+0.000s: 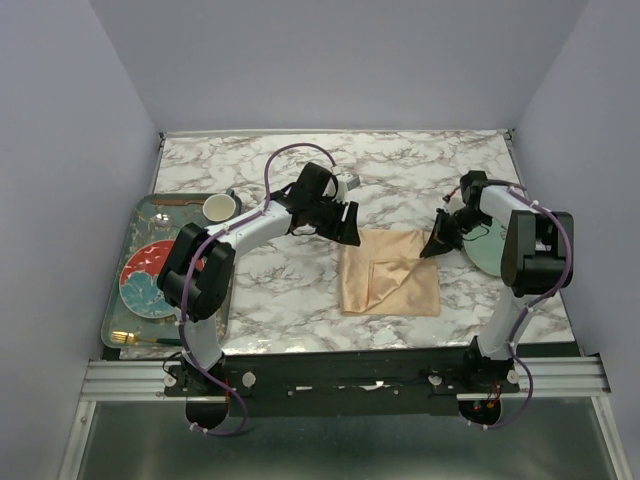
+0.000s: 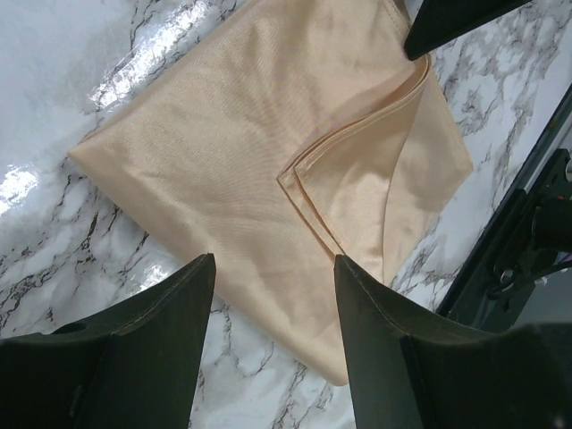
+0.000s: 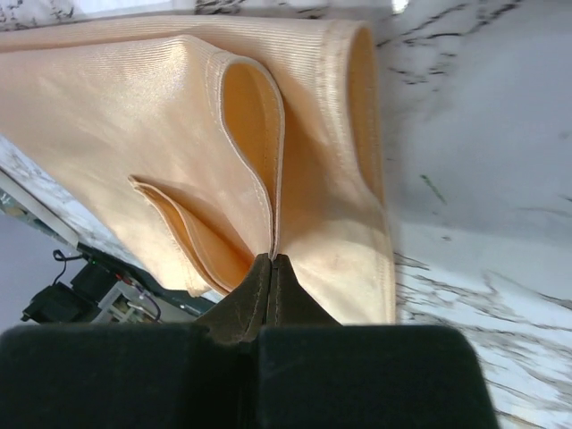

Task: Fold the napkin into a case and place the utensils inside
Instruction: Smooth out the square-folded napkin at the center of the board.

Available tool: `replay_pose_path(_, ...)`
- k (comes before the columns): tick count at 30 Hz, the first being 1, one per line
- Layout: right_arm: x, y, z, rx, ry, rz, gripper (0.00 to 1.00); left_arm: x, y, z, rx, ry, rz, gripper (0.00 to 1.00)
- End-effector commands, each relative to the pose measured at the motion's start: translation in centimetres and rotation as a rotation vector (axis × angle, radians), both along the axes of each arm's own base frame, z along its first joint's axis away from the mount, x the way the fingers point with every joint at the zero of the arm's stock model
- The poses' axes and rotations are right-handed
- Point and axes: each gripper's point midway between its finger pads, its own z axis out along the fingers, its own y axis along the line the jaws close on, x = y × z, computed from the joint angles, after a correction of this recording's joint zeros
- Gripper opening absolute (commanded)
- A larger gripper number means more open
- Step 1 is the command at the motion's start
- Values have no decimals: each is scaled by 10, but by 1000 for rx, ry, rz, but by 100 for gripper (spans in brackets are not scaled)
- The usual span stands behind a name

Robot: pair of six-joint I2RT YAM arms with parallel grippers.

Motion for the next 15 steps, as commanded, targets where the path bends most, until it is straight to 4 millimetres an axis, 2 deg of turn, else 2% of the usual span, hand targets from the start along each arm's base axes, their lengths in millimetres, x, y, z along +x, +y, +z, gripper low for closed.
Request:
replay_pose_path(1,-5,-14,4,-45,0,3,1,3,1,13,-21,-33,18,65)
replay_pose_path(11,-15,-24,-2,-84,22,18,1,1,2,8,-13,-22,17,65)
replay_pose_path(15,-12,-29,-1,-103,12,11,1,0,4,6,-10,-21,16,65)
